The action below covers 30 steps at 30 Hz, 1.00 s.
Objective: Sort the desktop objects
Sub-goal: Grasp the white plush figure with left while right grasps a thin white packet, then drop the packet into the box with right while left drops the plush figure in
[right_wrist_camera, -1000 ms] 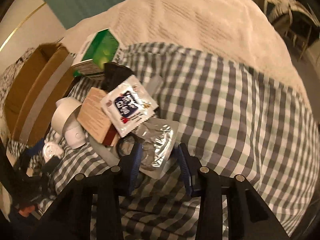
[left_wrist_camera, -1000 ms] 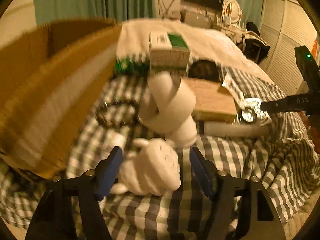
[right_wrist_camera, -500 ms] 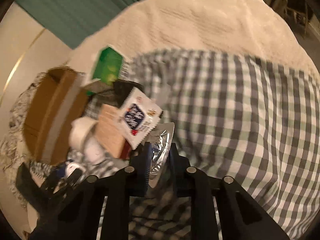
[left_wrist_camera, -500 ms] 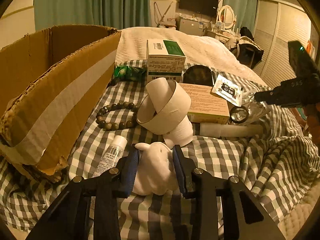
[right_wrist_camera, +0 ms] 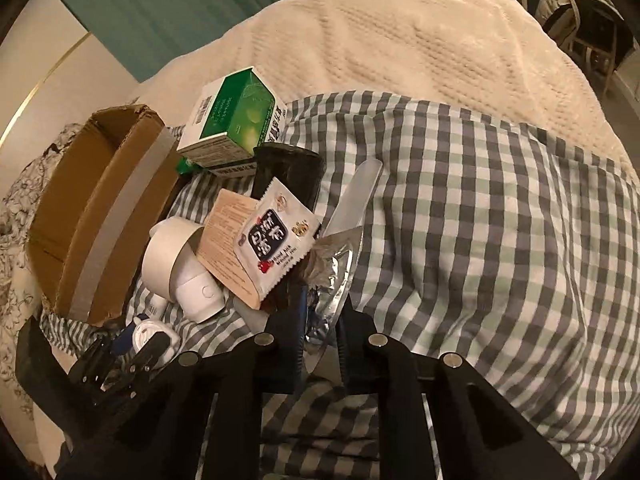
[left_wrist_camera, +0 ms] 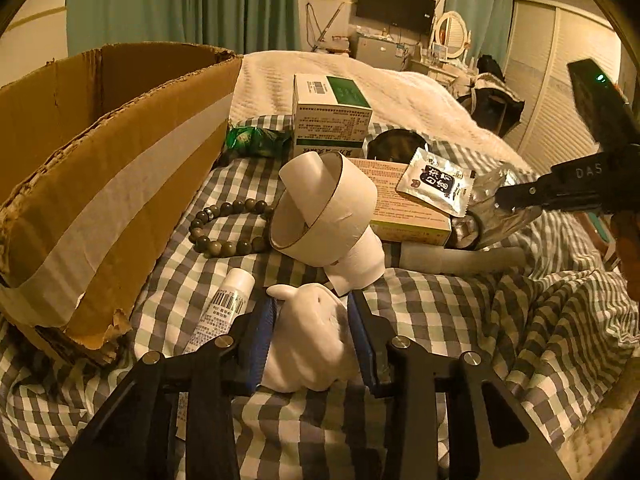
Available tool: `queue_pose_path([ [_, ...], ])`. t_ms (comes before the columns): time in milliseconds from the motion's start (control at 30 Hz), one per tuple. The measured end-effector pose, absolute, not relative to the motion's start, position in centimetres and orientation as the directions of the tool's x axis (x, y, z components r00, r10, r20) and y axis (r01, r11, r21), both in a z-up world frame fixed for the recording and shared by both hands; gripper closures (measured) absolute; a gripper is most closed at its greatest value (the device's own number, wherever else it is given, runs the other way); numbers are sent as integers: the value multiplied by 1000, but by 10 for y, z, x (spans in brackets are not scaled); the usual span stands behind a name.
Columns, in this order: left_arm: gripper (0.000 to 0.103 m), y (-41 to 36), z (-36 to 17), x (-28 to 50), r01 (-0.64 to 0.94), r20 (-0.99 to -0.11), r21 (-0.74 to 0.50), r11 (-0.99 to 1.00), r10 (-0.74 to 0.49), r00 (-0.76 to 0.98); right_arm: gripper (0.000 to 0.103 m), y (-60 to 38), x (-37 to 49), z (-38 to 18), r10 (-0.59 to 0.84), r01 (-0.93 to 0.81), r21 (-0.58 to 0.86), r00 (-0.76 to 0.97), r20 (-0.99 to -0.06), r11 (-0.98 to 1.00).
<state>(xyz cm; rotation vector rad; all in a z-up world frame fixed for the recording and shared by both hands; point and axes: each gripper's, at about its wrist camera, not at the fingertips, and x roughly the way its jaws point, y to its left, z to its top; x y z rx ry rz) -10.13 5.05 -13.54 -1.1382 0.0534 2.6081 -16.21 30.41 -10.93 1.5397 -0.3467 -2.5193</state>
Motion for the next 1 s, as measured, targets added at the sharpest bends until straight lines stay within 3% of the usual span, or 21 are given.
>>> queue_pose_path([
  [100,68,47,-133,-95,-287,-708,-88,-954,263,-656,96,282,-145,-77,-126,116,75,-536,-835,-990],
  [567,73,37,-104,-55,-254,-647,-48,-966,224,-729,96,263,-108,-26,-184,156,111,-602,-777,-981],
  [1000,75,25,-73,-41,-249,-573,-120,-961,272,-773,96,246,-92,-9,-250,232,130,-622,-742,-964],
])
